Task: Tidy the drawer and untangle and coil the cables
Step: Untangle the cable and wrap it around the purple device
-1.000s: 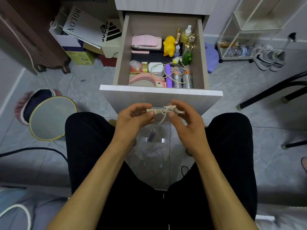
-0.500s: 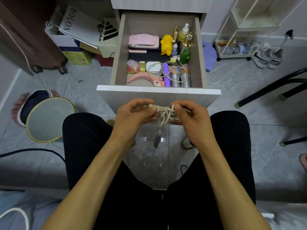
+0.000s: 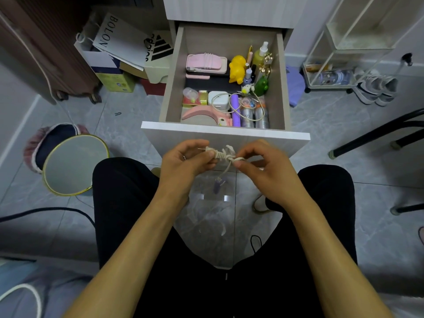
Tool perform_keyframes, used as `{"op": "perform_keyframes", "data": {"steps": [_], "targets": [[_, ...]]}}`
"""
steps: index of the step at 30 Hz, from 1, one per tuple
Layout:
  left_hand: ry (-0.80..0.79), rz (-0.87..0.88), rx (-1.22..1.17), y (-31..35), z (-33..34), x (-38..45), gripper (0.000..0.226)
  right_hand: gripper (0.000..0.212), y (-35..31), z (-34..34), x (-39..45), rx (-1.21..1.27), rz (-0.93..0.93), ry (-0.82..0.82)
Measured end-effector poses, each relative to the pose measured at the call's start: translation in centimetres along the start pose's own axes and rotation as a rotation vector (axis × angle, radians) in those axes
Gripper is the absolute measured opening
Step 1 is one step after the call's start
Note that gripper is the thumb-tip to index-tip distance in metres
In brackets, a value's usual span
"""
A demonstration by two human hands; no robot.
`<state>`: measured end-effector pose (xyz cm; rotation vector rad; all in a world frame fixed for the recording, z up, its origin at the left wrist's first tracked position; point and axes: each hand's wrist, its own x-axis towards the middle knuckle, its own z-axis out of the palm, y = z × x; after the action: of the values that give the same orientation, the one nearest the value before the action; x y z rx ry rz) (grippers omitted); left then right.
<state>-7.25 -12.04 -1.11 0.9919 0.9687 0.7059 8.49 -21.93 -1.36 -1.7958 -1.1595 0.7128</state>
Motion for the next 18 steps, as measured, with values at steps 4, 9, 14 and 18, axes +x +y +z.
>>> {"op": "perform_keyframes", "data": {"steps": [4,9,14,18], "targets": [[0.019,-0.055,-0.130,0.5,0.3,0.8,0.015,0.003,-0.3,0.3,0.3,0.112,-0.030,0.089],[0.015,-0.096,-0.161,0.5,0.9,1.4,0.016,0.003,0.3,1.4,0.3,0.402,0.071,0.174],[0.057,0.016,0.171,-1.1,0.8,0.9,0.026,0.002,0.5,1.7,0.0,0.527,0.168,0.252],[0.006,0.225,0.456,-1.7,1.3,-0.1,0.010,0.002,0.4,1.9,0.1,0.521,0.161,0.260]]}}
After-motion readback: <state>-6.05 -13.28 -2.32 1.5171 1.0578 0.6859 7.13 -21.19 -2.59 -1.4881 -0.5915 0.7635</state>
